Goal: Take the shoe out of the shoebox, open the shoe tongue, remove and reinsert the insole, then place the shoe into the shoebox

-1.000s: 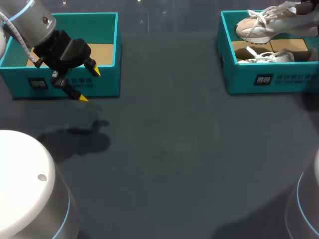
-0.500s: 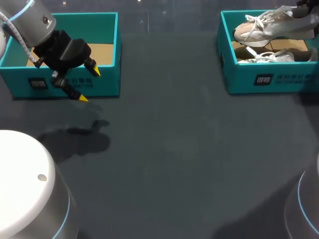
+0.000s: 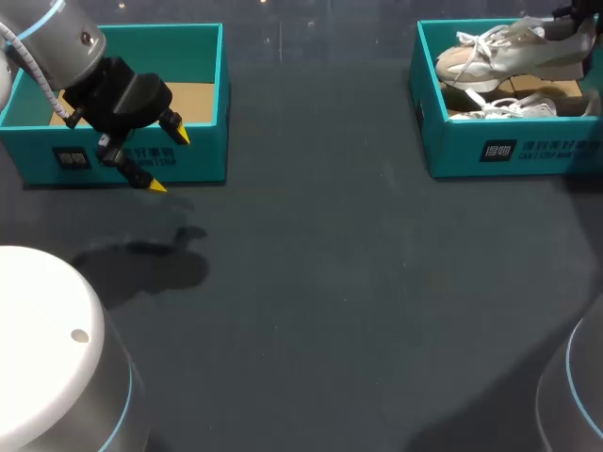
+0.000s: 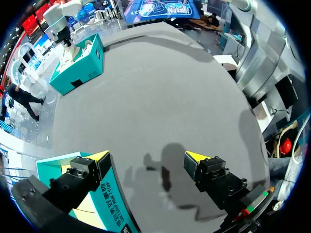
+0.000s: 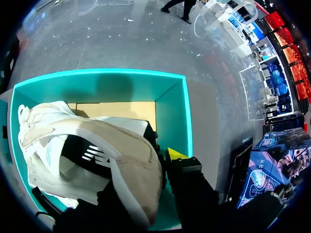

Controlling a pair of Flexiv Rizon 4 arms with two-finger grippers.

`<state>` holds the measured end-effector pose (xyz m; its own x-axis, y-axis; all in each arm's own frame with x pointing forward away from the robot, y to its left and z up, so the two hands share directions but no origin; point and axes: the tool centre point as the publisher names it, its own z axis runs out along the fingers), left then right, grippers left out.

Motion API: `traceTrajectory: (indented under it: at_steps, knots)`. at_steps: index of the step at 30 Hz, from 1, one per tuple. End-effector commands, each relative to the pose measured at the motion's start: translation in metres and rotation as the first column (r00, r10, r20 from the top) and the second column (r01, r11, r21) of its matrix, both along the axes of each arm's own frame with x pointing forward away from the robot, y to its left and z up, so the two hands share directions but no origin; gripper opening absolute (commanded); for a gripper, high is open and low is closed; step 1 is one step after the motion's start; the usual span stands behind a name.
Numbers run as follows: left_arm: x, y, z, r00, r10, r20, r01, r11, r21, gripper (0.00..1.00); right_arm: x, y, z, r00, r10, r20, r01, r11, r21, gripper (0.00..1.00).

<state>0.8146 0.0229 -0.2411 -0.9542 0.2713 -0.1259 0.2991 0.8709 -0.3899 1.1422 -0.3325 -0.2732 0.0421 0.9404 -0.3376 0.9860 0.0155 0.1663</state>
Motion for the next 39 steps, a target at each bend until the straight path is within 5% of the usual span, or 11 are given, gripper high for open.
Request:
traceTrajectory:
  at_steps: [1, 18, 39]
  knots:
    - [-0.001, 0.001, 0.000, 1.000, 0.000, 0.002, 0.000, 1.000, 0.003, 1.00, 0.009, -0.005, -0.008, 1.000, 0.009, -0.001, -0.009, 1.000, 0.017, 0.00]
    - [-0.001, 0.001, 0.000, 1.000, 0.000, 0.002, 0.000, 1.000, 0.003, 1.00, 0.027, -0.009, -0.041, 0.999, 0.010, -0.050, -0.010, 1.000, 0.018, 0.00]
    - [-0.001, 0.001, 0.000, 1.000, 0.000, 0.002, 0.000, 1.000, 0.003, 1.00, 0.027, -0.014, -0.077, 0.997, 0.063, -0.050, -0.058, 0.993, 0.098, 0.00]
